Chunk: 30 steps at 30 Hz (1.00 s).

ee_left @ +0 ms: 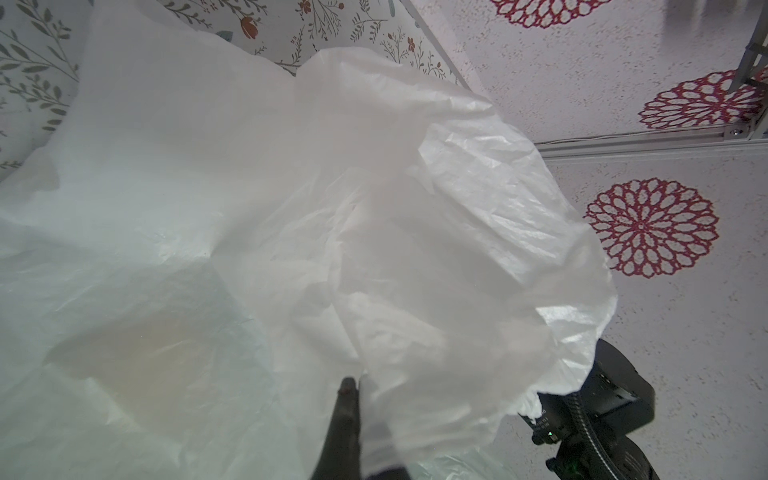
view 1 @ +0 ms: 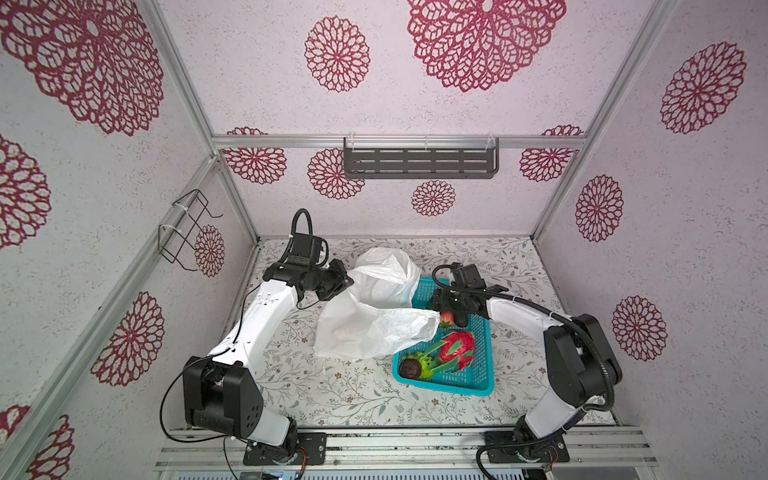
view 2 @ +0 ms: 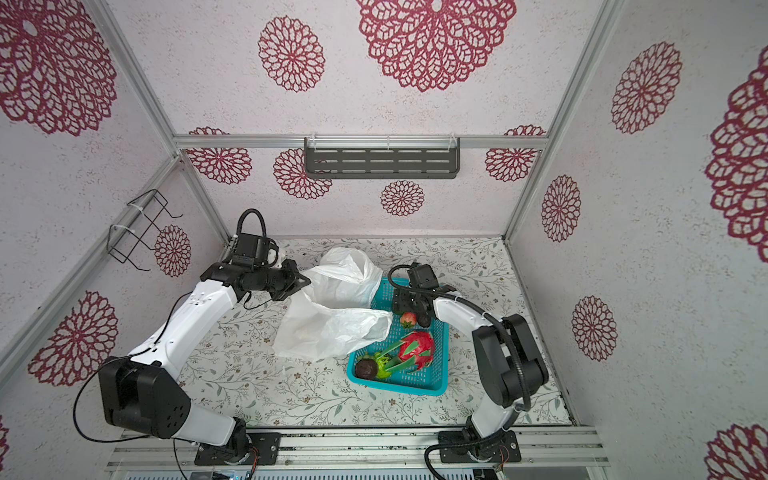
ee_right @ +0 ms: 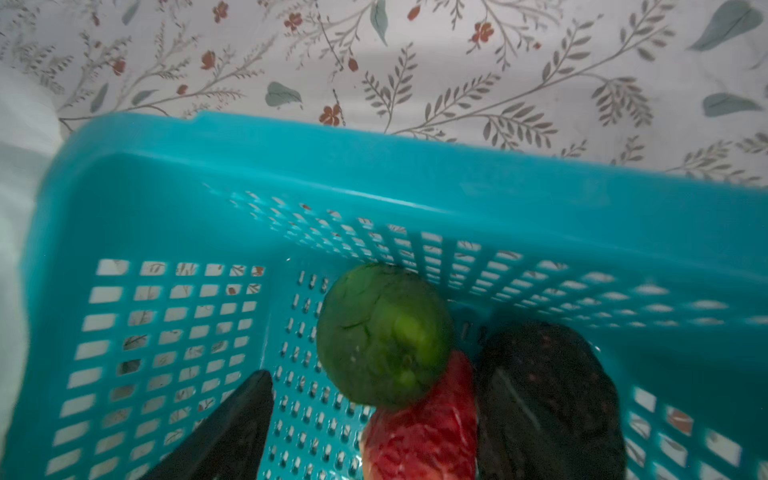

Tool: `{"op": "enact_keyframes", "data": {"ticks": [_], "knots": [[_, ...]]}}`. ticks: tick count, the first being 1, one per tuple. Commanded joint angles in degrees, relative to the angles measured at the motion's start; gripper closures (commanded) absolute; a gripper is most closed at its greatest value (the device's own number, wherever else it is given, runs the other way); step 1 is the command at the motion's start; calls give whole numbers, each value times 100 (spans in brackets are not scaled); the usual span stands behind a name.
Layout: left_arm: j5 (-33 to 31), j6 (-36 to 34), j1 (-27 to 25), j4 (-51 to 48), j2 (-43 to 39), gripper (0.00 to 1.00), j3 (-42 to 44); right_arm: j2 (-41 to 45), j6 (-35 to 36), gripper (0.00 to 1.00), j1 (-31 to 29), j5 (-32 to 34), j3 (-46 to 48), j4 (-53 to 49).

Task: Place the fruits into the plastic bag
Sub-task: 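Lower the right gripper into the basket and grasp another green guava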

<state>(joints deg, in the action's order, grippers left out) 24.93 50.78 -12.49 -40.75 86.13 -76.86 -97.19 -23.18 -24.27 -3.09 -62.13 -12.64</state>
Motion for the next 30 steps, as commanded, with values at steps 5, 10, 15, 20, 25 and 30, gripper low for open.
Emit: {"op": "enact_keyframes", "data": {"ticks": [5,10,15,20,25,30], "knots": [[-15,28,-26,140,13,100,110,-428,-77,24,37,-153,-435,268],[-31,2,-34,102,9,100,85,-639,-125,42,37,-394,-494,420],[-35,-23,-32,65,27,100,18,-447,-94,63,53,-516,-331,513],[-19,-33,-29,38,75,100,-55,165,181,68,72,-772,-111,517],[-38,-54,-29,25,89,100,-101,990,427,68,67,-1294,59,404],[-33,-42,-45,71,137,100,-101,1510,358,68,-10,-2047,98,494]]}}
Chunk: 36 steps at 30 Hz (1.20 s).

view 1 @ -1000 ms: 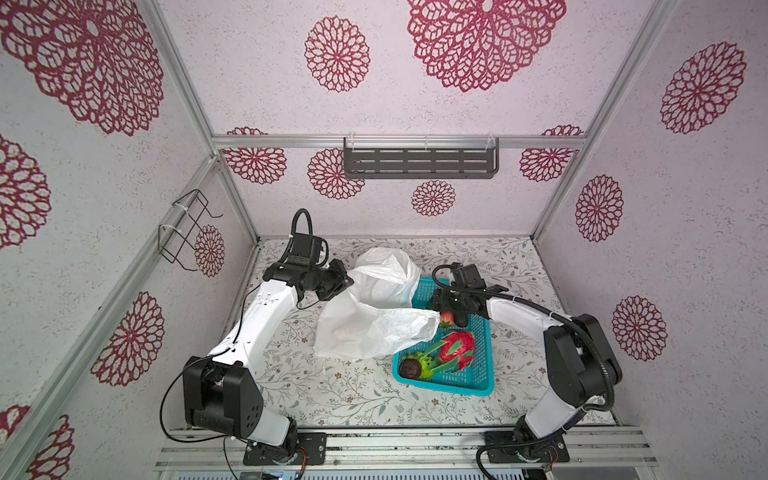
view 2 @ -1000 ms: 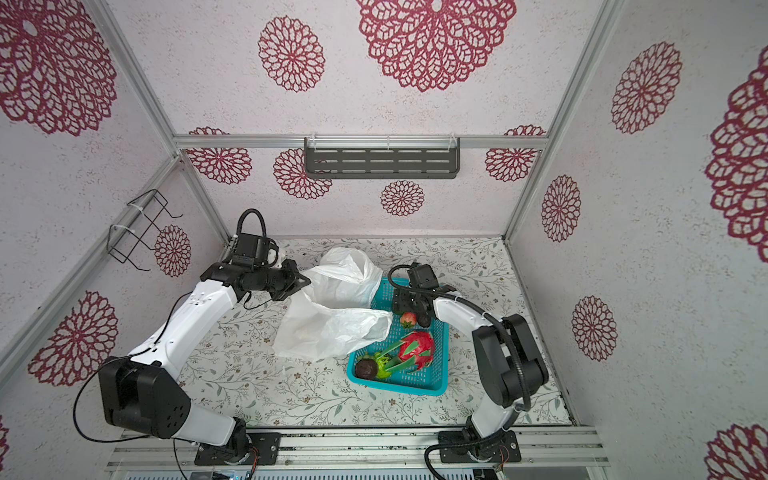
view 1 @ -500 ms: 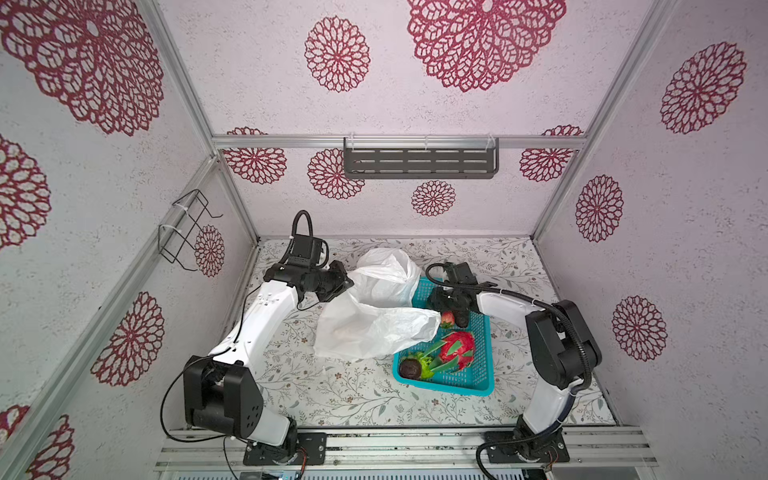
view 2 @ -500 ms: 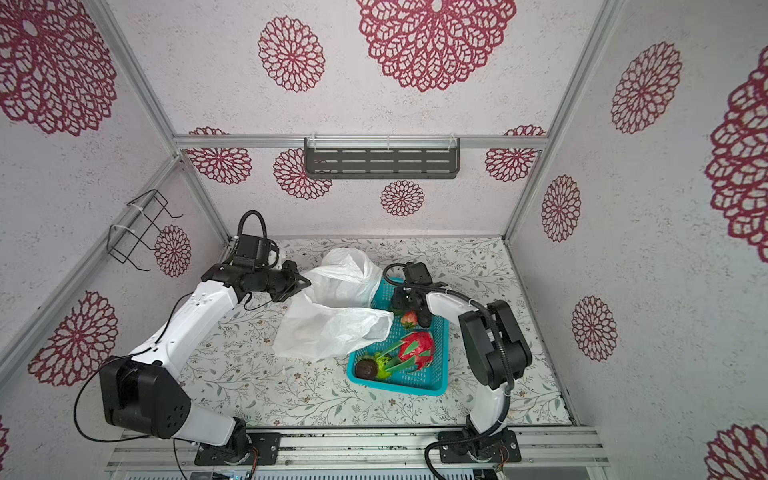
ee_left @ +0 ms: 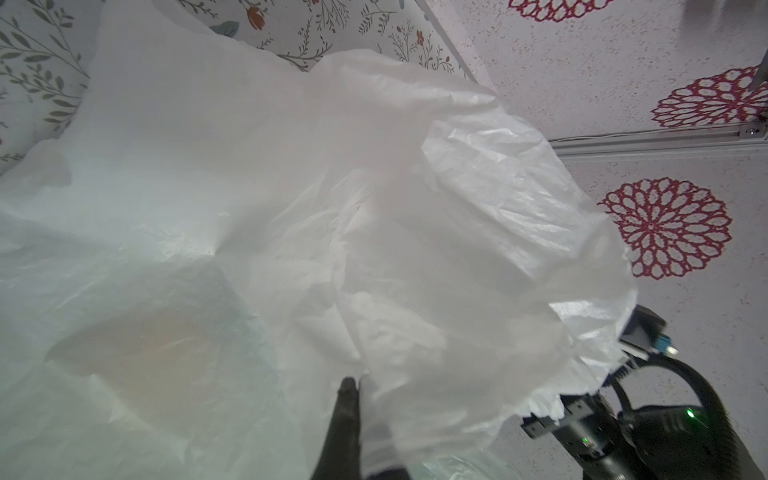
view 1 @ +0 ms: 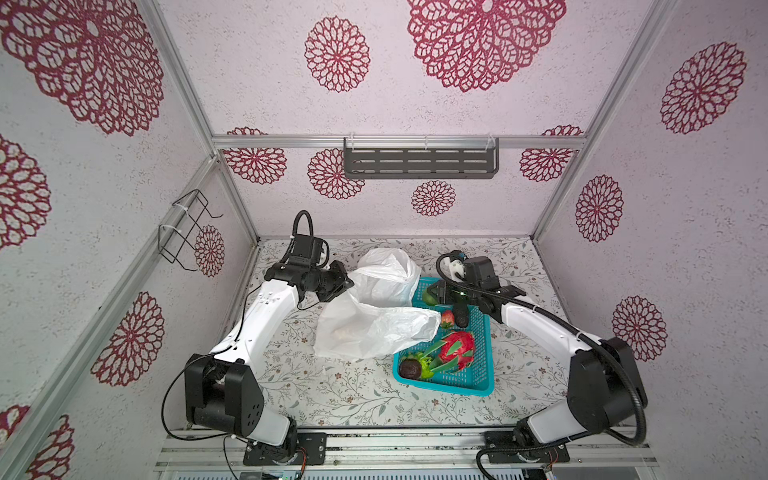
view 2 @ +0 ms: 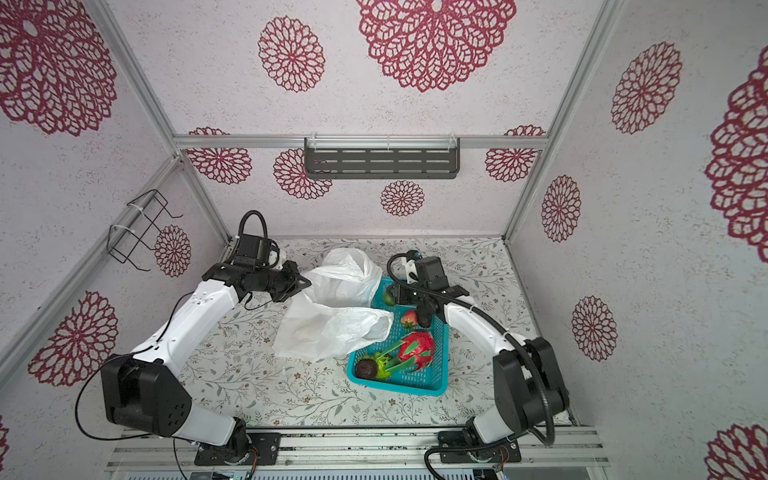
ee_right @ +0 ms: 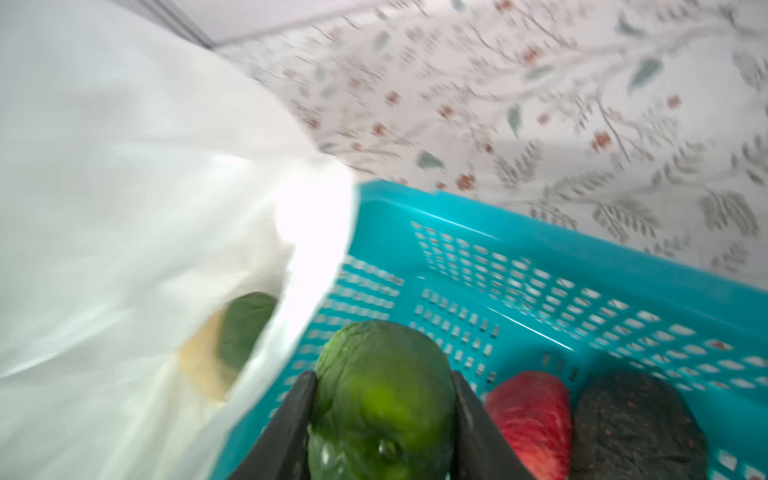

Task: Place the fruits into the plastic bag
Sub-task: 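Lower the right gripper into the basket and grasp another green guava, then carry the second guava with the right gripper into the open bag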

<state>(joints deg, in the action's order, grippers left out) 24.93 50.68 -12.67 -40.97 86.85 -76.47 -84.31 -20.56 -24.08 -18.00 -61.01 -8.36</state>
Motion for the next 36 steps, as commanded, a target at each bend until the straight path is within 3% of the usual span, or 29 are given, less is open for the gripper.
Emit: {"op": "enact_keyframes", "data": {"ticks": [1,8,13,19,21,25,29,36], "knots": [[-41,-23,-41,107,76,100,-143,301,103,68,-72,-646,-28,95],[-82,4,-126,171,128,100,-166,15,234,67,-628,-1175,-394,285],[-176,4,-176,101,87,100,-171,-655,977,66,-1378,-1120,-1094,-512],[-226,-10,-201,59,-35,100,-123,-1333,1091,64,-1700,-1288,-1507,-859],[-254,-12,-210,57,-66,100,-123,-1477,1119,60,-1736,-1305,-1595,-987],[-304,-14,-210,22,-89,100,-112,-1532,1098,41,-1750,-1038,-1547,-1105],[-304,-14,-210,27,-57,100,-97,-1322,1035,28,-1741,-633,-1391,-952],[-304,-15,-211,44,17,100,-145,-930,1001,19,-1710,-156,-1374,-801]]}}
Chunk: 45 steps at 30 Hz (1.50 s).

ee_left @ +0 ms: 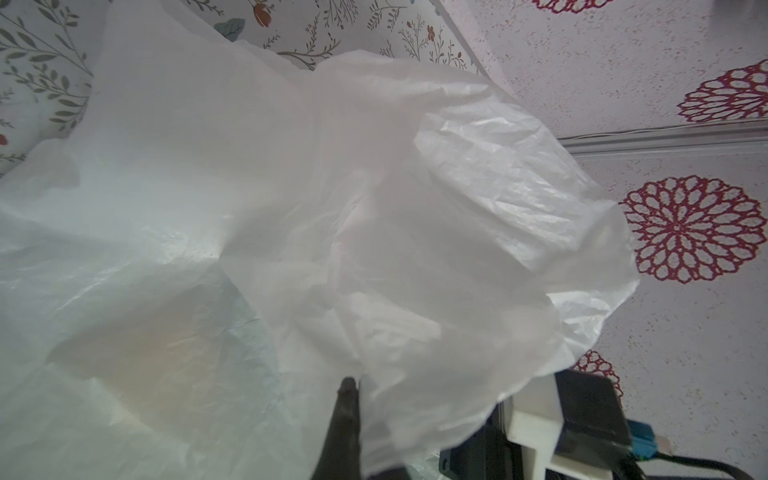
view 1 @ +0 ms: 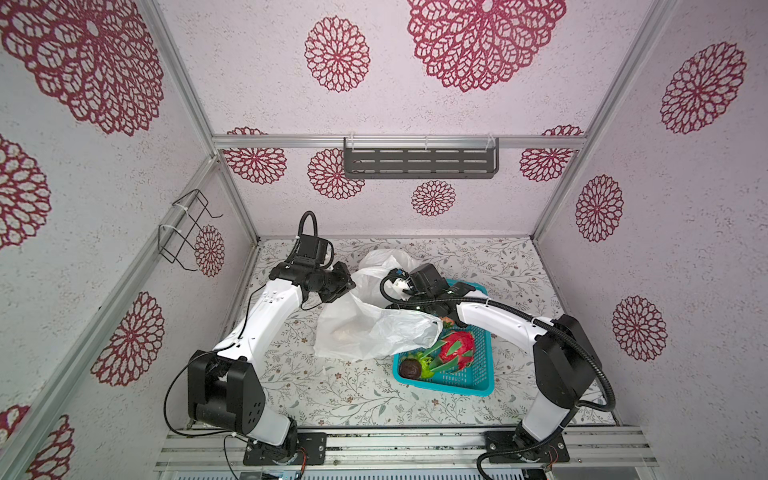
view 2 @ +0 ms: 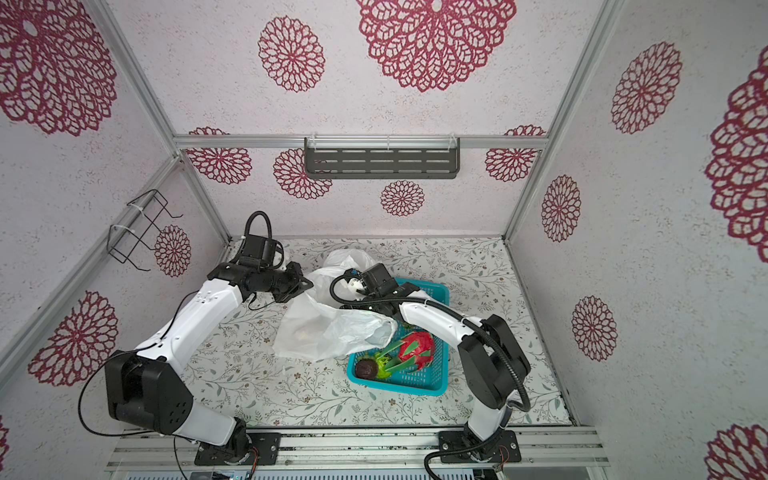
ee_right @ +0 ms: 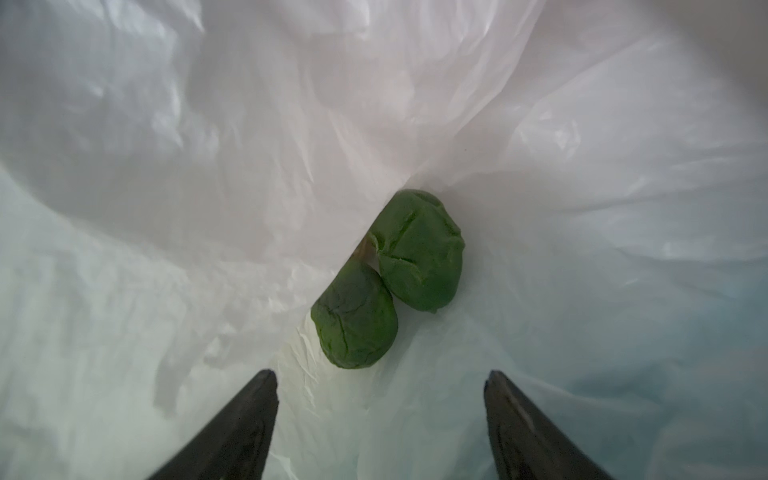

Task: Place the fruits into the plastic bag
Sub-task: 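Carry the second guava with the right gripper into the open bag, then release the guava and return the right gripper to the basket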

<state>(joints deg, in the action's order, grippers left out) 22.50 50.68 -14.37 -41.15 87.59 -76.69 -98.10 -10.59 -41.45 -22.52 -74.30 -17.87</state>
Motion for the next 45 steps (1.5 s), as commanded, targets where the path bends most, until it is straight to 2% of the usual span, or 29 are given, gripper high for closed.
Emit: {"op": "enact_keyframes", "data": {"ticks": [1,6,11,14,16,20,24,28,32,38,45], "knots": [[-55,-15,-46,61,-49,100,-121,520,-3,19,47,346,-46,176],[-59,-14,-48,62,-35,100,-106,986,-235,19,306,798,140,494],[-70,-47,-48,54,-44,100,-92,1649,-982,19,926,1326,902,1231],[-69,-60,-47,50,-32,100,-99,2024,-1406,19,1225,1939,1381,1478],[-70,-58,-48,55,-26,100,-107,2143,-1565,19,1326,2482,1559,1336],[-53,-73,-48,60,2,100,-135,1973,-1880,19,1548,3043,1588,674],[-39,-92,-48,43,16,100,-171,1481,-2098,24,1829,2995,1465,48],[-57,-93,-48,36,-2,100,-171,849,-2028,26,1943,2793,1198,-339],[-87,-101,-46,13,-22,100,-160,196,-1904,27,1957,2876,818,-860],[-107,-93,-48,26,-84,100,-97,-188,-1942,29,1959,2827,840,-768],[-112,-93,-48,9,-52,100,-98,-249,-1995,46,1953,2598,981,-395]]}}
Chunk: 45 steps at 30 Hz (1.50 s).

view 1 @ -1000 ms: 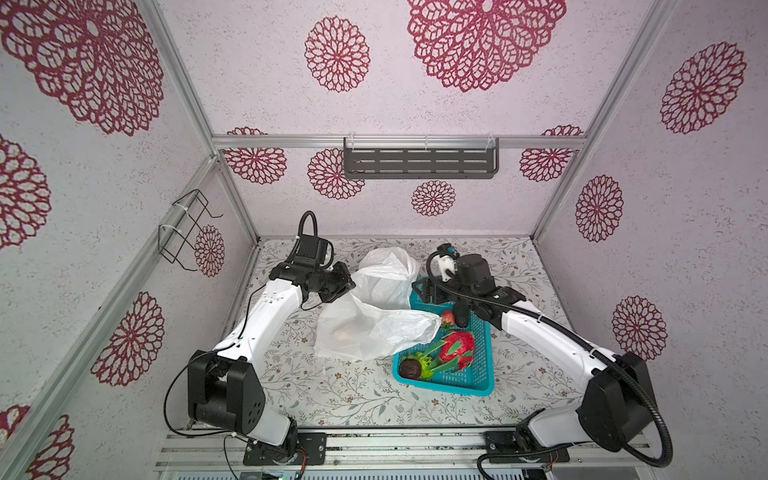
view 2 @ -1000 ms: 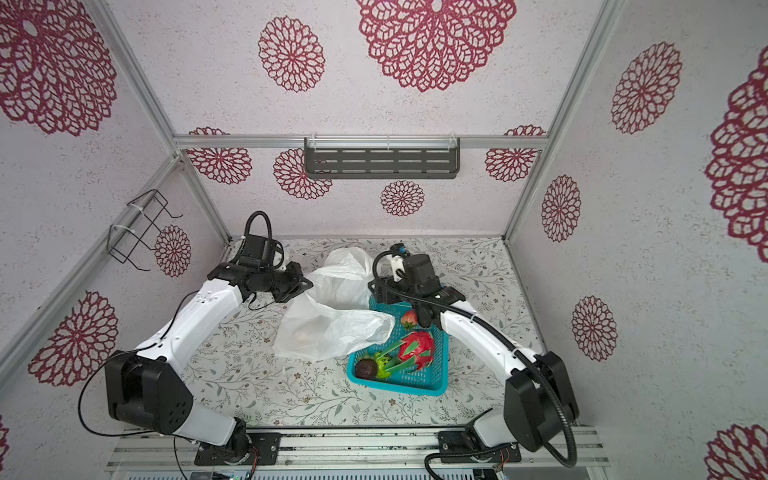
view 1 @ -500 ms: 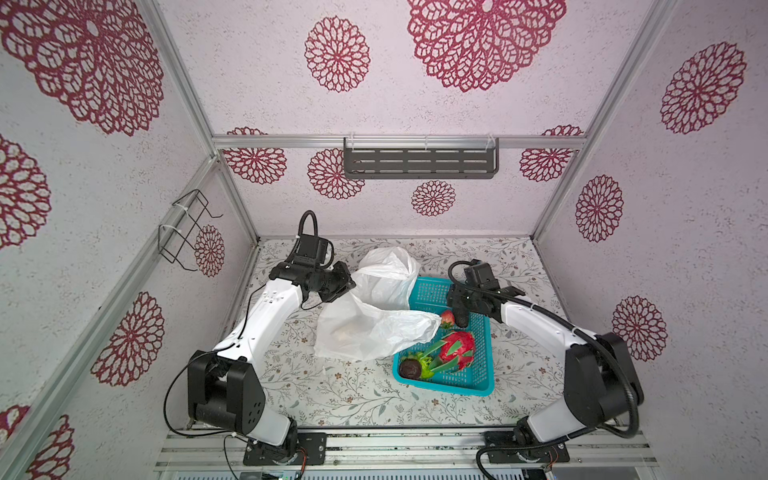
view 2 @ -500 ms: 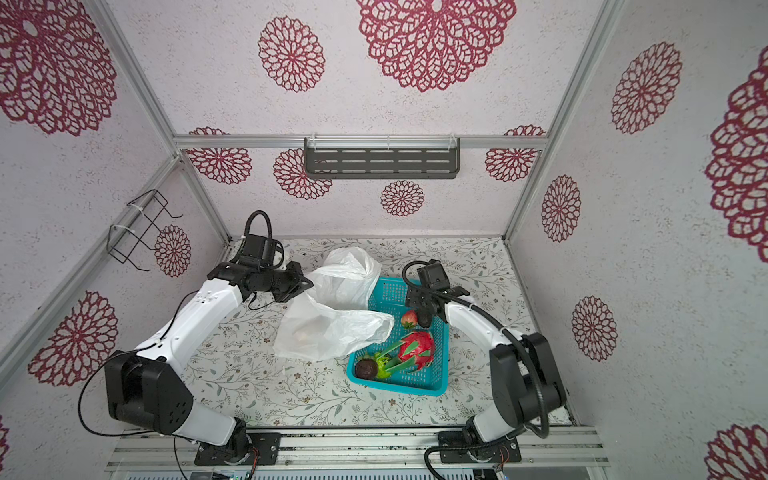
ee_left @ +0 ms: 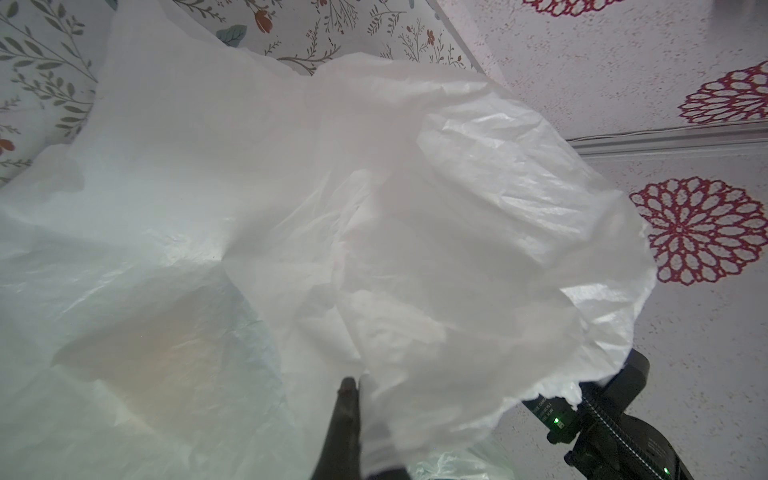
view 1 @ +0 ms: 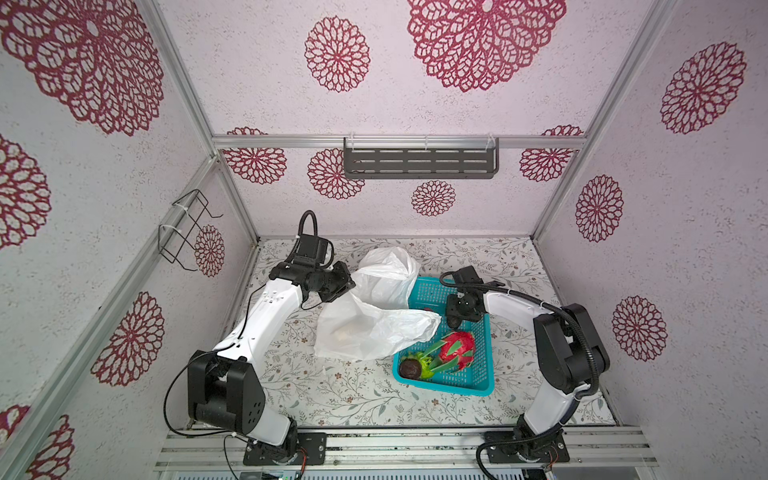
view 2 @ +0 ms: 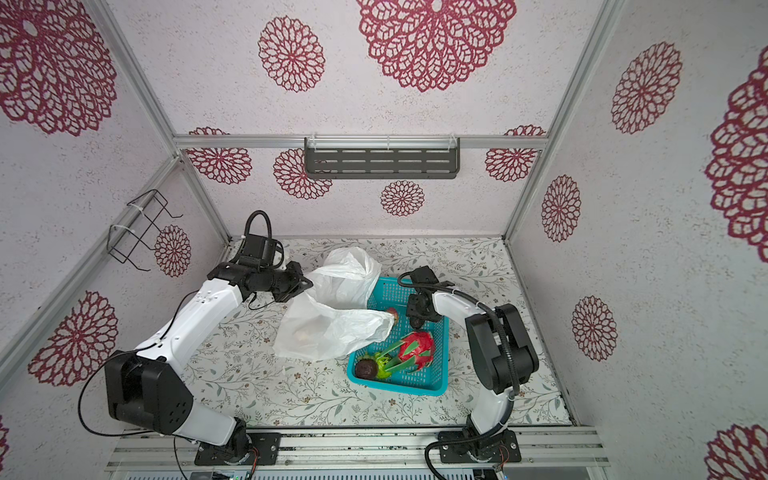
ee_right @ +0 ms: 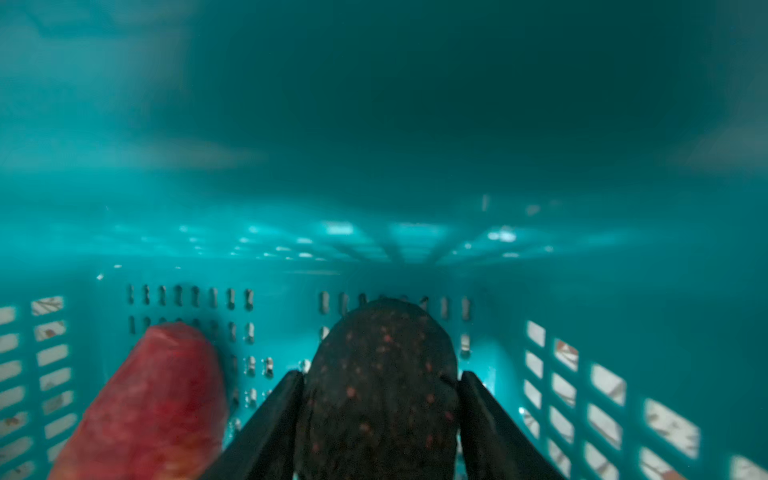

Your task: Place the fruits into the plastic bag

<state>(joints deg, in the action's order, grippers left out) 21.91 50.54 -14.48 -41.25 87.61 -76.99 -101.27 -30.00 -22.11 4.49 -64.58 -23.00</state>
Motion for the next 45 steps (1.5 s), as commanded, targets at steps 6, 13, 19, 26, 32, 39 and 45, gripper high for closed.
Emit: {"op": "enact_keyframes", "data": {"ticks": [6,13,19,26,32,39,45], "knots": [[-36,-80,-37,29,1,100,-114,457,24,63,14,-131,120,290],[6,-72,-35,58,63,100,-127,1420,599,69,7,-1281,248,874],[21,-45,-44,119,72,100,-49,1900,732,69,-303,-2751,291,1602],[-11,-12,-84,136,54,100,-26,1203,966,68,-1373,-3087,-520,1770],[-199,26,-169,100,-34,100,-22,227,1363,64,-1984,-3096,-1348,1018],[-362,17,-201,-2,-175,100,-26,213,1425,34,-2008,-2717,-1352,838],[-424,69,-209,-11,-107,100,-113,629,1388,26,-1966,-2195,-1065,1058]]}}
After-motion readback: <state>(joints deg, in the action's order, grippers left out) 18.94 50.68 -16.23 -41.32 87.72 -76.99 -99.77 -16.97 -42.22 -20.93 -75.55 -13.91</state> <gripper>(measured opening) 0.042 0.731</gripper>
